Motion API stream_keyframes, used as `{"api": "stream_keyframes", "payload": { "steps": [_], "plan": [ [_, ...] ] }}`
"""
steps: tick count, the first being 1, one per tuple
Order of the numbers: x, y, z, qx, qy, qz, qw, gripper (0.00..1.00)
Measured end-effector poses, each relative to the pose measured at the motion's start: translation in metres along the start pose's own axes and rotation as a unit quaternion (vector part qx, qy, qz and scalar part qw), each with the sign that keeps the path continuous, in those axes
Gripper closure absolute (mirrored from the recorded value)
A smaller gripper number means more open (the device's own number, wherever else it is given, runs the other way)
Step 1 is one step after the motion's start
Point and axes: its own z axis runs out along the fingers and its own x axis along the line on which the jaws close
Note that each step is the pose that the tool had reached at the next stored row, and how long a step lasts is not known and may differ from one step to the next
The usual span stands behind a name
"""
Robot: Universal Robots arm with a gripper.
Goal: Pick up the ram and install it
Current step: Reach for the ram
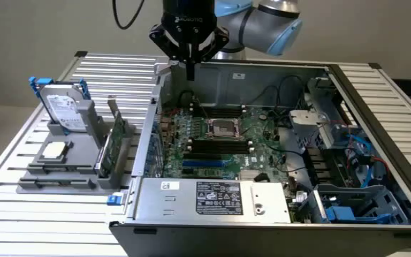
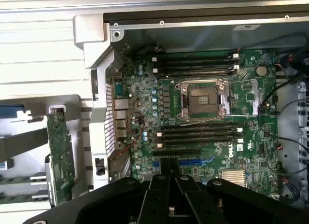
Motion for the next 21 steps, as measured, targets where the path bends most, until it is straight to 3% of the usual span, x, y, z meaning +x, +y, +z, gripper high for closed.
{"api": "stream_keyframes", "payload": {
  "steps": [10, 14, 21],
  "plan": [
    [0.001, -0.0001, -0.0001, 0.0001, 0.0001, 0.000, 1.0000, 0.89],
    [0.018, -0.0013, 0.0001, 0.0004, 0.0048, 0.000, 1.0000, 0.89],
    [0.050, -0.0036, 0.0016, 0.0004, 0.0063, 0.000, 1.0000, 0.89]
  ]
}}
